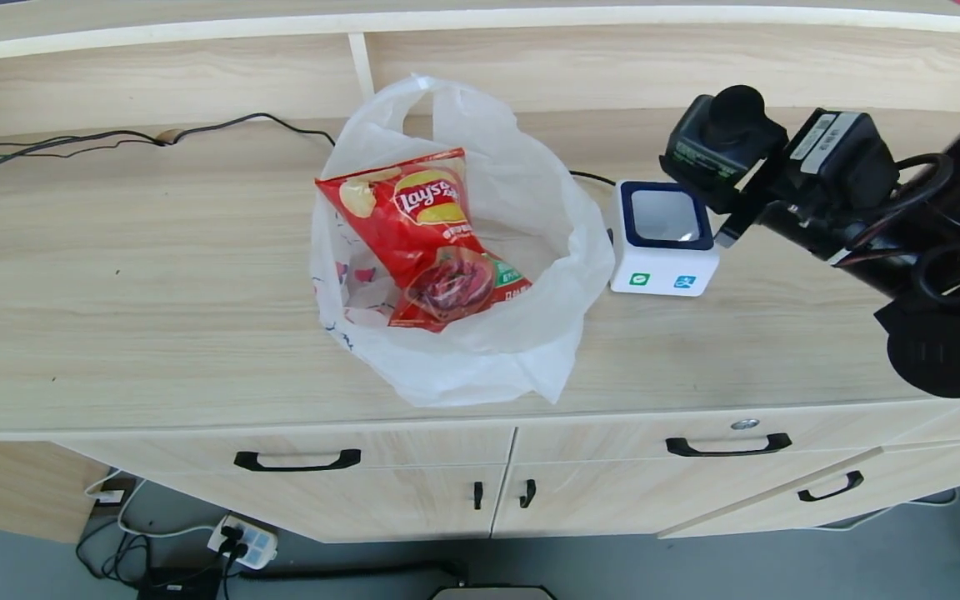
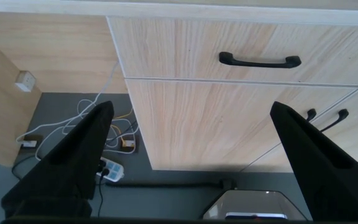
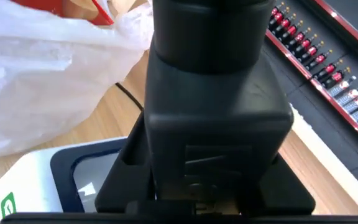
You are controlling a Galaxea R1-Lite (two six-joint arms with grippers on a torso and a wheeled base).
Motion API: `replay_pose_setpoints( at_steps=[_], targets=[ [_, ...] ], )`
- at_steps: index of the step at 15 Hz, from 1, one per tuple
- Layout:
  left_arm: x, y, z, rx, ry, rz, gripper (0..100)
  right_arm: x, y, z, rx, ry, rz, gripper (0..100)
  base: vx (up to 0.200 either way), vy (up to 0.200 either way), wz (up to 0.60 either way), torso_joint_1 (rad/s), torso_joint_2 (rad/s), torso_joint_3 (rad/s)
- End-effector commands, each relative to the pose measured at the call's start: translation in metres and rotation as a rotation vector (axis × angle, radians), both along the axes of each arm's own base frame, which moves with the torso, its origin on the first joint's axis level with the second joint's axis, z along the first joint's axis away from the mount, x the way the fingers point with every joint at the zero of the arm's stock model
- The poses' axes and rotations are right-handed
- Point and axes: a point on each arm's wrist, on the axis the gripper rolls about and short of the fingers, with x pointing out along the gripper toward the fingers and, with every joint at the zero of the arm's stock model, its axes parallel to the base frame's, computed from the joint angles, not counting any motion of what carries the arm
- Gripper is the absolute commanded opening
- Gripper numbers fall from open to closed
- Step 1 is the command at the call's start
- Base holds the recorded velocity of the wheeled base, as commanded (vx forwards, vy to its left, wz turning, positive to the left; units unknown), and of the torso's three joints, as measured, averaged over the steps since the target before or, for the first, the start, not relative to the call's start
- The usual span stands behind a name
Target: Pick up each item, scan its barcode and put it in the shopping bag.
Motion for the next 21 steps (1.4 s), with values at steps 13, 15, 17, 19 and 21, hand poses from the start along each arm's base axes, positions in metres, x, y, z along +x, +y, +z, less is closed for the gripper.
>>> replay_pose_setpoints(
  at_steps=[13,15,17,19,21],
  targets=[
    [0.0,0.0,0.0,0.001,0.004,-0.001,100,-0.128,0.04,0.014,0.497,0.267,-0.077,0,0.0,0.0,0.32,0.0,0.0,0.003],
    [0.0,0.0,0.0,0.0,0.004,0.001,100,-0.126,0.041,0.011,0.501,0.29,-0.075,0,0.0,0.0,0.6,-0.002,0.0,-0.002],
    [0.0,0.0,0.0,0.0,0.004,-0.001,100,-0.12,0.043,0.004,0.533,0.346,-0.082,0,0.0,0.0,0.0,0.0,0.0,0.0],
    [0.0,0.0,0.0,0.0,0.003,-0.001,100,-0.102,0.046,-0.014,0.572,0.446,-0.093,0,0.0,0.0,0.0,0.0,0.0,0.0],
    [0.0,0.0,0.0,0.0,0.003,0.001,100,-0.086,0.029,-0.014,0.572,0.413,-0.174,0,0.0,0.0,0.0,0.0,0.0,0.0]
  ],
)
